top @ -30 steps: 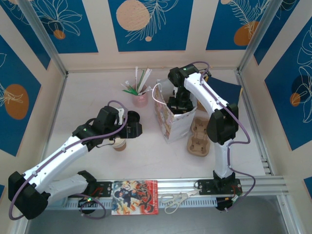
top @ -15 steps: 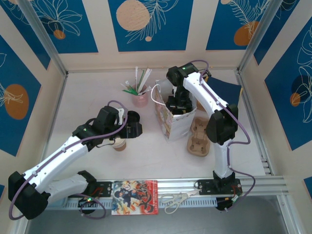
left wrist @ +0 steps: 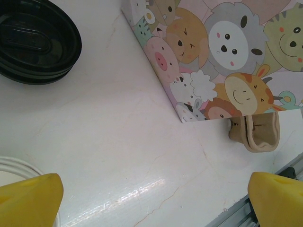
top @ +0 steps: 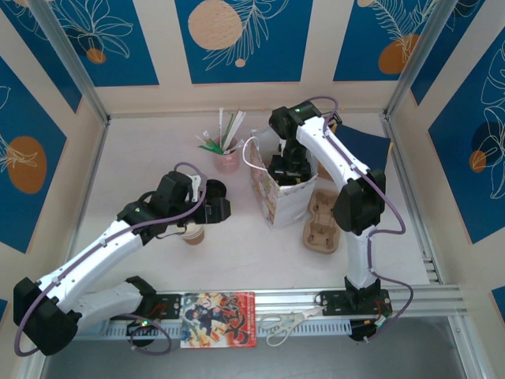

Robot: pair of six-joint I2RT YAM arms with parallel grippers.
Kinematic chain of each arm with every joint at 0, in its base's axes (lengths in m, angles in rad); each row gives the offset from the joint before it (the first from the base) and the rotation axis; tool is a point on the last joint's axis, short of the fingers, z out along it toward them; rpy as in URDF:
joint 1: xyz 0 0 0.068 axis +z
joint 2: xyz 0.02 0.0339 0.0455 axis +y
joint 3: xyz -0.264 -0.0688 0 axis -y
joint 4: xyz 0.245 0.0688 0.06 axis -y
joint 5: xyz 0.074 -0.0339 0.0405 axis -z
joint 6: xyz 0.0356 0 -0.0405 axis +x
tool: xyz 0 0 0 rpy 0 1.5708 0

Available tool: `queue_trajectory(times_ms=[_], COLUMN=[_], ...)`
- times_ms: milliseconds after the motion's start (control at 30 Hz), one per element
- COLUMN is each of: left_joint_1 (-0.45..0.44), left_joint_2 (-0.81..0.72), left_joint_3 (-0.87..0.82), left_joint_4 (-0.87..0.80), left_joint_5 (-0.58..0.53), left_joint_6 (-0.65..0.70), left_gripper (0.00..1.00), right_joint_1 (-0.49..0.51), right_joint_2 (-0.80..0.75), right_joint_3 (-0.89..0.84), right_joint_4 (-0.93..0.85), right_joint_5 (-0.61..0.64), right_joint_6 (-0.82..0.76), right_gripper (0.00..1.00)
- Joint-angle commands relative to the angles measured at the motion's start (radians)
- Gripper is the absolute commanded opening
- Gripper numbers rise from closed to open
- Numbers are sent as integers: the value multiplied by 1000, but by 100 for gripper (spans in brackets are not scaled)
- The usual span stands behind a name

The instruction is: Pack the takeout coffee

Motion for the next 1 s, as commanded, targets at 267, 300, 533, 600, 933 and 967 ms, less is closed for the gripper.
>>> queue_trajectory(times_ms=[267,300,533,600,933,967], left_joint_1=[11,10,10,10,10,10], left_joint_2=[9,9,9,9,10,11], left_joint_3=[-1,-2,-2,-2,-3,-3], left_joint_4=[21,23,21,21,23,22], left_joint_5=[23,23,27,27,26,25], left_joint_6=[-5,-4,-1,1,-2,-2], left_gripper=[100,100,100,100,100,100], right_joint_1=[13,14,17,18,19,20], right_joint_2=[-30,-30,-30,-30,-27,-27], right_joint_3=[56,57,69,73,79,80], right_joint_4=[-56,-57,-63,-65,-67,-67], right_joint_5=[6,6,8,9,9,8], right_joint_6=[19,20,23,24,25,24], right_gripper=[64,64,64,64,64,64])
